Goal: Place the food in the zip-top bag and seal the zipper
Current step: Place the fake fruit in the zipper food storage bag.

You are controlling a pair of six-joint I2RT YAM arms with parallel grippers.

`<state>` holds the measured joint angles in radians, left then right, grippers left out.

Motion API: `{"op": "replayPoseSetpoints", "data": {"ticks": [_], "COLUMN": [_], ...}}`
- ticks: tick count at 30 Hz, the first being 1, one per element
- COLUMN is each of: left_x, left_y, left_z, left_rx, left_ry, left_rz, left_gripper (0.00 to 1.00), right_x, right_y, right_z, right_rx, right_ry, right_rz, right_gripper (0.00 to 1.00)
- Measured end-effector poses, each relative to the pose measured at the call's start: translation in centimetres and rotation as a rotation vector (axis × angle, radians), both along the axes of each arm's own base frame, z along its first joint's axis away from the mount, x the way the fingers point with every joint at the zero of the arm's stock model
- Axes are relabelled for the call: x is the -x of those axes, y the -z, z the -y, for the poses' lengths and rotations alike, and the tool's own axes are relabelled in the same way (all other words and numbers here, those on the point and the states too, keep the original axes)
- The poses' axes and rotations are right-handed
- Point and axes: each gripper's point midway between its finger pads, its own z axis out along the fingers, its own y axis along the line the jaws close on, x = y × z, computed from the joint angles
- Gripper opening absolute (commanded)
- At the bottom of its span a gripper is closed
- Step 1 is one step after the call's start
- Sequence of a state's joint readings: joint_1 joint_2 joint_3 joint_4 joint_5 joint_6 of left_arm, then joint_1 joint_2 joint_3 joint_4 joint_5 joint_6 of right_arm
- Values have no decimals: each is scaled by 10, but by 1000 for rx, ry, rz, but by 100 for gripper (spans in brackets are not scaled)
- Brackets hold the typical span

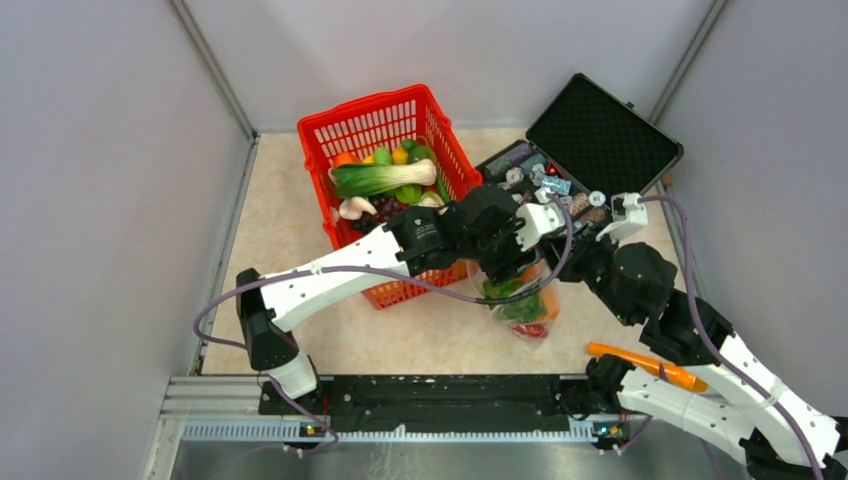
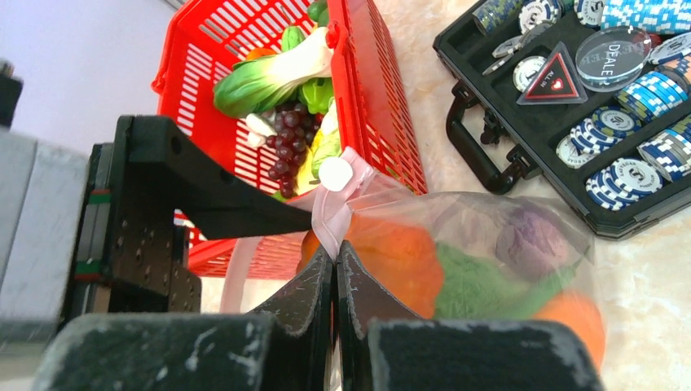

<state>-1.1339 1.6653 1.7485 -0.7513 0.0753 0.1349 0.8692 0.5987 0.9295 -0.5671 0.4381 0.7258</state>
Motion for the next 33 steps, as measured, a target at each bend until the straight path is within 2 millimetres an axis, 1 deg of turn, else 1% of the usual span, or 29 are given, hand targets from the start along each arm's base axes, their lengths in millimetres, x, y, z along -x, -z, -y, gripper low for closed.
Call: {"op": "replayPoseSetpoints", "data": {"ticks": [1,2,6,8,9,10,11,13,16,19,22,24,28,31,32,33], "left_x": [-4,-8,-25,-31,-33,-34,-35,-34,-33,-29,-22,-17,-10,-8,-7,-6], "left_y": [0,0,4,9,13,15,19,21,19,17,6,-8,-41,-55,-58,-59], "left_z": [2,4,8,10,13,14,17,18,21,16,10,6,7,7,6,5], "left_rx": [6,10,12,1,-6,-7,-9,-11,20,51,106,158,273,317,327,336], "left_ry": [-23,-44,-132,-158,-167,-170,-174,-176,-171,-161,-144,-131,-99,-91,-90,-88], "left_rz": [10,18,50,52,50,47,40,32,31,36,46,55,75,84,87,89], "left_gripper": [40,45,49,51,53,60,63,65,76,81,93,94,94,95,98,99], "right_x": [0,1,2,3,3,3,3,3,2,3,3,4,5,5,5,5], "right_y": [0,-1,-4,-5,-5,-5,-5,-3,-4,-5,-5,-7,-8,-7,-7,-8], "right_z": [0,1,3,4,4,4,4,5,6,10,15,17,18,17,17,17], "right_rx": [-2,-2,-14,-19,-19,-20,-19,-12,-14,-19,-23,-34,-48,-53,-57,-62], "right_ry": [0,0,1,1,2,2,2,8,13,26,47,54,56,57,57,57], "right_rz": [1,1,11,12,13,12,12,9,10,15,17,20,20,15,14,14], "right_gripper": [0,0,0,0,0,0,0,0,0,0,0,0,0,0,0,0]}}
